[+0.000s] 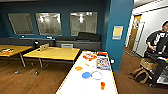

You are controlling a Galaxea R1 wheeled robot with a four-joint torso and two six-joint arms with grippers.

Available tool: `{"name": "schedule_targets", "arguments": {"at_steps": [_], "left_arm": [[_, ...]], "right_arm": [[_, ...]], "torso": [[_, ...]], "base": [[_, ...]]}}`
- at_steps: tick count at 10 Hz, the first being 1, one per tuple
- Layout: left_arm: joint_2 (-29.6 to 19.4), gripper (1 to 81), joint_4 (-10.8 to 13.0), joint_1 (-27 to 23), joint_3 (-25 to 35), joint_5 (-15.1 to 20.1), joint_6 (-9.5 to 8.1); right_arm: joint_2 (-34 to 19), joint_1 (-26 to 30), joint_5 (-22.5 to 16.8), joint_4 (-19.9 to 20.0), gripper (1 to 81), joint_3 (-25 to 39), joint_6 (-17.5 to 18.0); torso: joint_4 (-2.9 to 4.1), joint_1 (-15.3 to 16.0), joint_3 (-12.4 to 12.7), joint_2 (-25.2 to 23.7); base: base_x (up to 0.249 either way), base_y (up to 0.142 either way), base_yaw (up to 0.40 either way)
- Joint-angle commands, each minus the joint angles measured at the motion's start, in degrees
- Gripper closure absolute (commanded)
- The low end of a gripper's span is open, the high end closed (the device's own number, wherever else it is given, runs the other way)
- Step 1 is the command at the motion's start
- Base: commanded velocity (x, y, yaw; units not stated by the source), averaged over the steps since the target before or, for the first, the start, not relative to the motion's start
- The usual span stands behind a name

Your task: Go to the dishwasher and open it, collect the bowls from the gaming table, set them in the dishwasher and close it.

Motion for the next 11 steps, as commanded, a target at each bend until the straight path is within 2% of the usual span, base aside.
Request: {"name": "schedule_targets", "arguments": {"at_steps": [1, 4, 11], "left_arm": [[-0.2, 1.0, 0.5, -3.1, 0.3, 2.8, 0.06], [-0.3, 1.0, 0.4, -3.2, 0.3, 2.8, 0.06], [-0.3, 1.0, -0.1, -3.1, 0.3, 2.5, 0.06]], "right_arm": [[0.4, 3.2, -2.6, -0.2, 1.0, 0.4, 0.0], [0.4, 3.3, -2.7, -0.3, 1.0, 0.4, -0.1], [0.4, 3.2, -2.7, -0.4, 1.0, 0.4, -0.1]], "torso": [[0.00, 0.1, 0.0, 0.0], [0.00, 0.1, 0.0, 0.0], [0.00, 0.1, 0.0, 0.0]], "base": [[0.000, 0.000, -0.277], [0.000, -0.155, 0.000], [0.000, 0.000, 0.000]]}}
